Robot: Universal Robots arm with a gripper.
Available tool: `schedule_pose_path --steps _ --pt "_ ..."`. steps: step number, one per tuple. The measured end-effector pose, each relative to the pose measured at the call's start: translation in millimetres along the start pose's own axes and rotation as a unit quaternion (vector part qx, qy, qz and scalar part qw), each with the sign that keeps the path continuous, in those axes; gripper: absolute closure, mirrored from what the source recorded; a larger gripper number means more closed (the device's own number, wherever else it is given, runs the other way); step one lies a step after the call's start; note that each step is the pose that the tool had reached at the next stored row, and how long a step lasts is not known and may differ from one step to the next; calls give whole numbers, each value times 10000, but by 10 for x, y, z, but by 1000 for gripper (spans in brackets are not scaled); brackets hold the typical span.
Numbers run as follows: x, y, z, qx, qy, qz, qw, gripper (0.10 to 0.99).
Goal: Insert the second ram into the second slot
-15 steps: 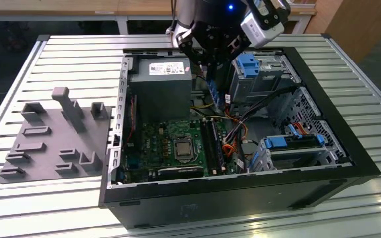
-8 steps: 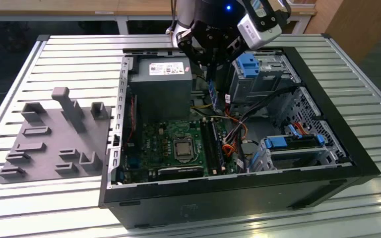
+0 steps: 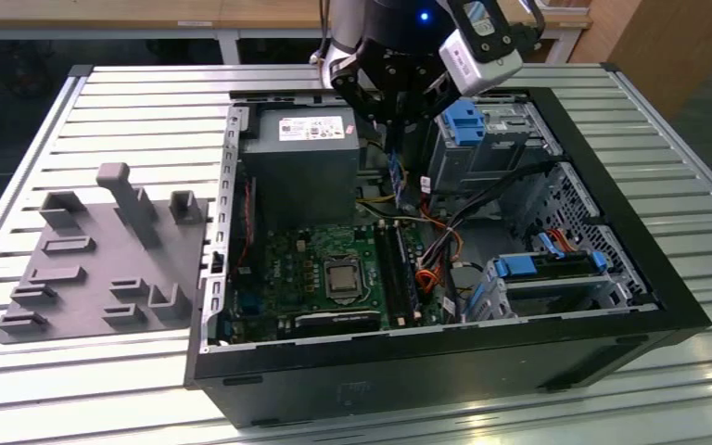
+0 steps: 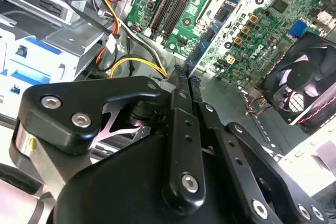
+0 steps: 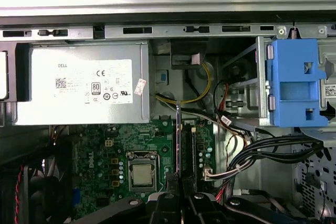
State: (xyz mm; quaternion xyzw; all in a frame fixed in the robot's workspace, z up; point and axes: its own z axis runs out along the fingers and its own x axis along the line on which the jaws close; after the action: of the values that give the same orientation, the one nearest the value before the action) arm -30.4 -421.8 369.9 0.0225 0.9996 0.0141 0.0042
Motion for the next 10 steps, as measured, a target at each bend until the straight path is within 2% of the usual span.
schedule_pose_path --steps 10 --pt "-2 -53 25 0 -2 73 10000 953"
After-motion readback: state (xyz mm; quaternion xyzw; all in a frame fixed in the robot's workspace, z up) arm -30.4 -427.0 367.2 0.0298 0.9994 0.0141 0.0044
